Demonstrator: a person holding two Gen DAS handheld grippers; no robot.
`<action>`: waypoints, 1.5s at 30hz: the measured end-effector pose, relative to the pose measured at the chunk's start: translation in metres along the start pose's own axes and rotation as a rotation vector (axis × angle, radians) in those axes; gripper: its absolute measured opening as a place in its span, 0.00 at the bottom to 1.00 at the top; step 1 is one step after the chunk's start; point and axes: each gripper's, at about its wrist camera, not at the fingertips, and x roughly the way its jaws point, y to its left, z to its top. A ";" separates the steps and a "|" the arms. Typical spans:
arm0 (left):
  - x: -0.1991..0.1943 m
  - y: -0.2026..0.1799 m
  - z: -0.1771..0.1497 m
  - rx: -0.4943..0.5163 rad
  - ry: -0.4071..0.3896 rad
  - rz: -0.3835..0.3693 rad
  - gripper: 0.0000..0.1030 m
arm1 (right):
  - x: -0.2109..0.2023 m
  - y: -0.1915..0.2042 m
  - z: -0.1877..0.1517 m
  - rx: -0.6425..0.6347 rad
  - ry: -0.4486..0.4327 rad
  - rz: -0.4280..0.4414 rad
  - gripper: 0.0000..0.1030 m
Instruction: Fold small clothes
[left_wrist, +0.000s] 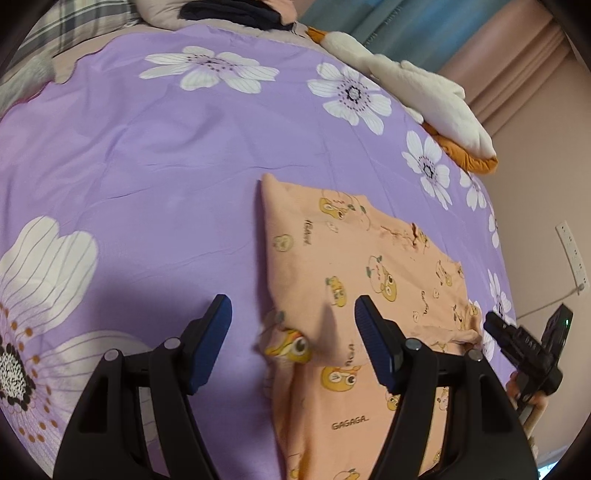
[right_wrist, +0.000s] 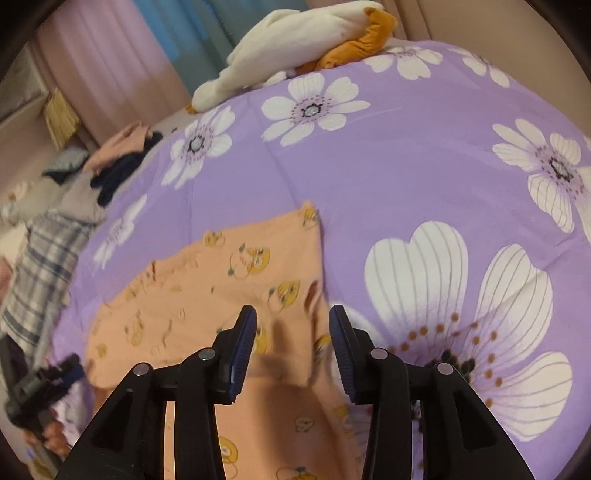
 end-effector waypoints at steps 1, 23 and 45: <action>0.003 -0.002 0.000 0.004 0.003 -0.009 0.65 | 0.003 -0.003 0.004 0.012 0.013 0.004 0.40; 0.033 -0.012 -0.021 0.084 0.051 0.073 0.42 | 0.040 0.037 0.041 -0.194 -0.051 -0.114 0.07; 0.028 -0.015 -0.028 0.080 0.050 0.115 0.43 | 0.031 0.025 0.005 -0.167 0.050 -0.092 0.40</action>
